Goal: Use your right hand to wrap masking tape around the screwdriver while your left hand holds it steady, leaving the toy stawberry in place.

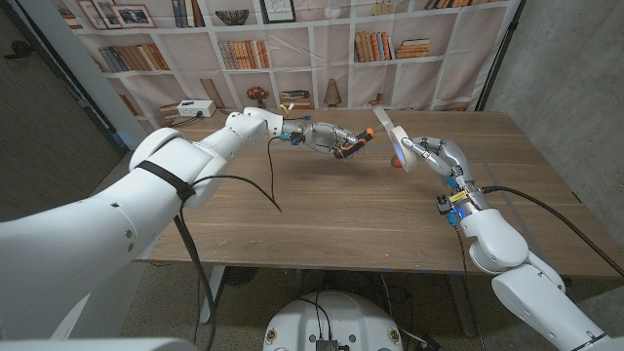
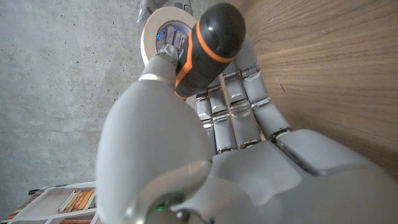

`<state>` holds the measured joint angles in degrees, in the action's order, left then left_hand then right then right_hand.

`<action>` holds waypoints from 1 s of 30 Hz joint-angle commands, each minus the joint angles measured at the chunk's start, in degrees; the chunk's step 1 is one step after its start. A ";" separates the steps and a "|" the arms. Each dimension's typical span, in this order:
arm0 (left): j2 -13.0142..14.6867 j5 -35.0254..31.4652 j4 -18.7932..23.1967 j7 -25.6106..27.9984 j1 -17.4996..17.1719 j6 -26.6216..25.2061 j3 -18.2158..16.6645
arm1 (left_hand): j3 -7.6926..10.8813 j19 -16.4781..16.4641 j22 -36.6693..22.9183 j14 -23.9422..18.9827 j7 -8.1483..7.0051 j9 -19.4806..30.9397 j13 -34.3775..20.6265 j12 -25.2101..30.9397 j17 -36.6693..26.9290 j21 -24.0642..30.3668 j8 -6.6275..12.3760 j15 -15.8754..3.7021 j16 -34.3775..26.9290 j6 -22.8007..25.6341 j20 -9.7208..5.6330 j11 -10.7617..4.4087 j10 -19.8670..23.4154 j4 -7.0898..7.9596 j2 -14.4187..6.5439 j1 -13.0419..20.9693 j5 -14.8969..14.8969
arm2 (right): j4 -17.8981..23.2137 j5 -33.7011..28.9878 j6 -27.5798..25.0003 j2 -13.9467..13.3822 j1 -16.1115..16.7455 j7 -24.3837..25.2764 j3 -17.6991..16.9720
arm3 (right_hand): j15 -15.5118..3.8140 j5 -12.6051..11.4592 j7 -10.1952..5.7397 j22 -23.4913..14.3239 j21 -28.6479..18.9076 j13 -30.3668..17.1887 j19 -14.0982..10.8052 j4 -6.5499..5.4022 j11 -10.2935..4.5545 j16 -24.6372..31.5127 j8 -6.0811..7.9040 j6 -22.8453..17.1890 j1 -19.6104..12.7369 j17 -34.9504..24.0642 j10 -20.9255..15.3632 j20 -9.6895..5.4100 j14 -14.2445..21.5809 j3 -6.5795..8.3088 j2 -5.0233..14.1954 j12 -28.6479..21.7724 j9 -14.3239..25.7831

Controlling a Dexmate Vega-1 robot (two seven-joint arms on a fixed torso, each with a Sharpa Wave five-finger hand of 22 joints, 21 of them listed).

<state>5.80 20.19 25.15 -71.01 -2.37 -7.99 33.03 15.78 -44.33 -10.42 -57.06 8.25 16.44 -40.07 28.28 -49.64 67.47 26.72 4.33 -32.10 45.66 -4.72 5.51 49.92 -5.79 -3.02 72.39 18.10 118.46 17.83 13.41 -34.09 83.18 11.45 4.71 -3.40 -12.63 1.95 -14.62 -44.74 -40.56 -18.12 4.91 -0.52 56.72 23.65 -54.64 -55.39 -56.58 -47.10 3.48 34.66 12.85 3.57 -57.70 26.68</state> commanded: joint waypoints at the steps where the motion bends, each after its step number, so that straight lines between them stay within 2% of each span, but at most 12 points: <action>1: -1.47 0.57 -1.73 -2.85 0.35 -0.76 -2.00 | 5.57 -0.28 0.06 -17.13 -0.65 6.32 -8.71 0.24 0.10 0.19 0.33 -16.80 0.00 5.89 -4.88 -4.94 5.66 -0.99 -3.68 3.47 -0.13 | -0.53 0.04 -2.29 -0.56 -0.04 0.60 -0.06 | -4.31 -0.07 -0.14 0.02 -0.73 -0.18 0.06 -1.54 -0.89 0.34 15.67 -0.78 -7.10 0.08 -0.41 0.28 -0.16 7.45 7.38 -0.51 0.15; 11: -1.47 0.27 -0.53 -4.57 -0.13 -0.68 -2.00 | 5.89 -0.29 0.10 -17.23 -0.43 6.54 -8.84 0.07 0.02 0.26 0.08 -16.81 0.11 5.91 -4.94 -4.92 5.82 -1.09 -3.65 3.38 -0.36 | -0.98 -0.45 -2.88 -0.46 -0.33 1.30 -0.01 | -4.06 0.02 0.01 0.38 -1.45 -0.20 0.18 -1.50 -0.78 0.61 15.70 -0.83 -7.02 0.33 -0.10 0.30 -0.44 7.49 7.38 -0.74 -0.10; 14: -0.83 -0.32 0.64 -3.76 -0.40 -0.68 -1.62 | 5.99 -0.29 0.10 -17.25 -0.48 6.58 -8.85 -0.03 0.08 0.27 -0.03 -16.80 0.20 5.91 -4.93 -4.97 5.80 -1.09 -3.66 3.32 -0.43 | -1.05 -0.49 -2.57 -0.49 -0.28 1.26 -0.11 | -4.04 0.03 0.01 0.47 -1.62 -0.13 0.20 -1.45 -0.78 0.74 15.73 -0.69 -7.06 0.28 -0.09 0.28 -0.54 7.53 7.40 -0.77 -0.03; 18: 0.85 -1.00 4.36 -2.07 -1.46 -1.49 -1.04 | 6.08 -0.27 0.11 -17.31 -0.50 6.67 -8.87 -0.12 0.07 0.29 -0.10 -16.82 0.23 5.90 -4.97 -4.92 5.81 -1.12 -3.65 3.28 -0.50 | -0.66 -0.91 -2.83 -0.36 0.08 1.99 -0.50 | -4.10 0.05 0.06 0.63 -1.93 -0.03 0.29 -1.51 -0.79 0.85 15.83 -0.74 -7.00 0.25 -0.04 0.26 -0.72 7.61 7.46 -0.84 -0.01; 26: 1.64 -2.63 5.03 -3.52 -1.00 -1.30 1.50 | 6.36 -0.25 0.09 -17.25 -0.49 6.78 -9.05 -0.27 0.01 0.37 -0.45 -16.86 0.39 5.74 -5.05 -4.84 5.81 -1.17 -3.70 3.19 -0.72 | -1.48 -2.27 -2.12 0.99 -0.65 3.93 -1.12 | -4.16 0.09 0.05 0.91 -2.43 -0.01 0.52 -1.52 -0.82 1.09 15.87 -0.65 -6.95 0.40 0.15 0.20 -0.79 7.68 7.44 -1.01 -0.10; 30: 3.86 -3.16 9.94 -2.25 -2.49 -2.67 2.12 | 6.56 -0.21 0.09 -17.24 -0.41 6.81 -9.12 -0.41 0.03 0.40 -0.62 -16.87 0.50 5.79 -5.07 -4.93 5.72 -1.21 -3.80 3.16 -0.88 | -1.42 -3.47 -1.83 1.67 -1.33 5.38 -2.17 | -4.20 0.10 -0.01 1.04 -2.68 0.16 0.65 -1.54 -0.85 1.18 15.91 -0.65 -6.90 0.46 0.08 0.18 -0.94 7.71 7.45 -1.07 -0.15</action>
<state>6.58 18.73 28.76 -74.07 -3.30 -9.27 33.04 15.78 -44.31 -10.12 -57.24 8.43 16.44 -40.10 27.78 -49.48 67.47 26.01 4.47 -31.23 45.84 -4.70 5.70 50.11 -5.79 -2.87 72.54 17.44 117.43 16.41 10.70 -33.78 82.89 14.26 3.97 -3.39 -12.18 1.95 -13.56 -47.05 -40.47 -17.78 4.91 -0.94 57.46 23.96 -54.64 -55.35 -55.96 -46.69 3.82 34.05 12.86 3.60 -58.57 26.43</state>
